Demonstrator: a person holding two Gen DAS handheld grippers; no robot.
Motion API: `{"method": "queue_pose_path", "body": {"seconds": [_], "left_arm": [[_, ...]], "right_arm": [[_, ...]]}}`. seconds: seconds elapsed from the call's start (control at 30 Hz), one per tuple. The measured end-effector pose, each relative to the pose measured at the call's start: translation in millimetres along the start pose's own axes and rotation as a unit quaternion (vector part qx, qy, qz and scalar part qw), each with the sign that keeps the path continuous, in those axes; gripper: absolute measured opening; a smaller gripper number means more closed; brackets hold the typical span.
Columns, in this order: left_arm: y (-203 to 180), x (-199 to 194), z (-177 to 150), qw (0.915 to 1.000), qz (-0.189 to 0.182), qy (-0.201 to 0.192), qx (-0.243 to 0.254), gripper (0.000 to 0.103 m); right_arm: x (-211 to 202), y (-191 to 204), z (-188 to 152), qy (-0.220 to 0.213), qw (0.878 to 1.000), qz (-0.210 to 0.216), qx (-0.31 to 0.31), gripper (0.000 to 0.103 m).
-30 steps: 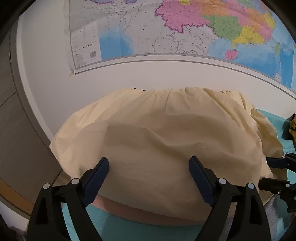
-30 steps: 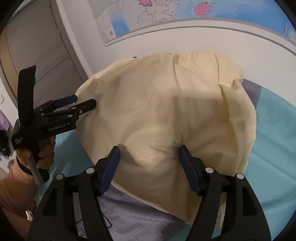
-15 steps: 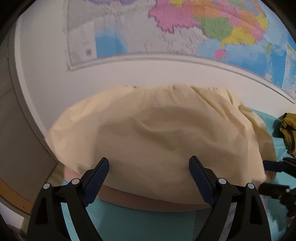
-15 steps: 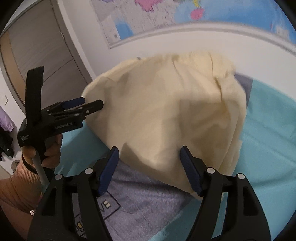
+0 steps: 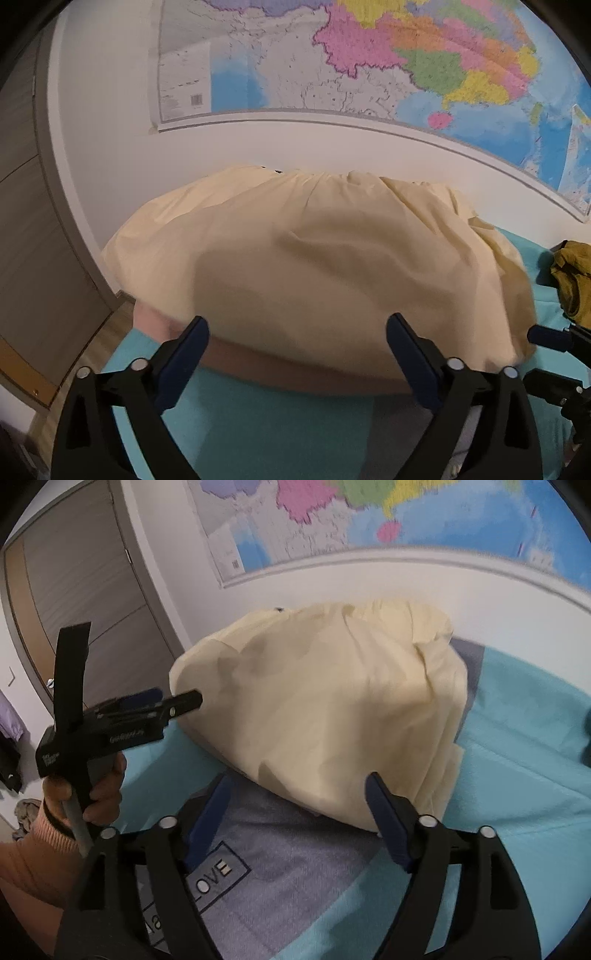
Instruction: Fold large clothes
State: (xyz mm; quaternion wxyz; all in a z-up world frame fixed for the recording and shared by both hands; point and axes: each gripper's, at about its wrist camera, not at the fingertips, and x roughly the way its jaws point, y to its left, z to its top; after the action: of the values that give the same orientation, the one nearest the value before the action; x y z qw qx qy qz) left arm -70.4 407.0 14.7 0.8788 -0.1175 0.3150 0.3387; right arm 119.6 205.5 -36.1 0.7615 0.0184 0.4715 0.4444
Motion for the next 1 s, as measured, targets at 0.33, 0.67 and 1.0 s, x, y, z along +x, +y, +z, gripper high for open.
{"method": "queue_pose_path", "body": {"seconds": [0.33,0.67,1.0], "left_arm": [[-28,-49,-32,0.9997,0.025,-0.005,-0.003,0.096],[-39,-86,-65,0.9997,0.016,-0.012,-0.018,0.096],[-43,-110,-77,0.9995,0.007,-0.027,-0.011,0.096]], "right_arm": [[-39,31,-26,-0.053,0.998,-0.027,-0.025,0.097],[-64,51,-52,-0.067,0.996,-0.043,-0.041,0.097],[-79,63,-65,-0.075,0.995,-0.040,-0.042,0.097]]}}
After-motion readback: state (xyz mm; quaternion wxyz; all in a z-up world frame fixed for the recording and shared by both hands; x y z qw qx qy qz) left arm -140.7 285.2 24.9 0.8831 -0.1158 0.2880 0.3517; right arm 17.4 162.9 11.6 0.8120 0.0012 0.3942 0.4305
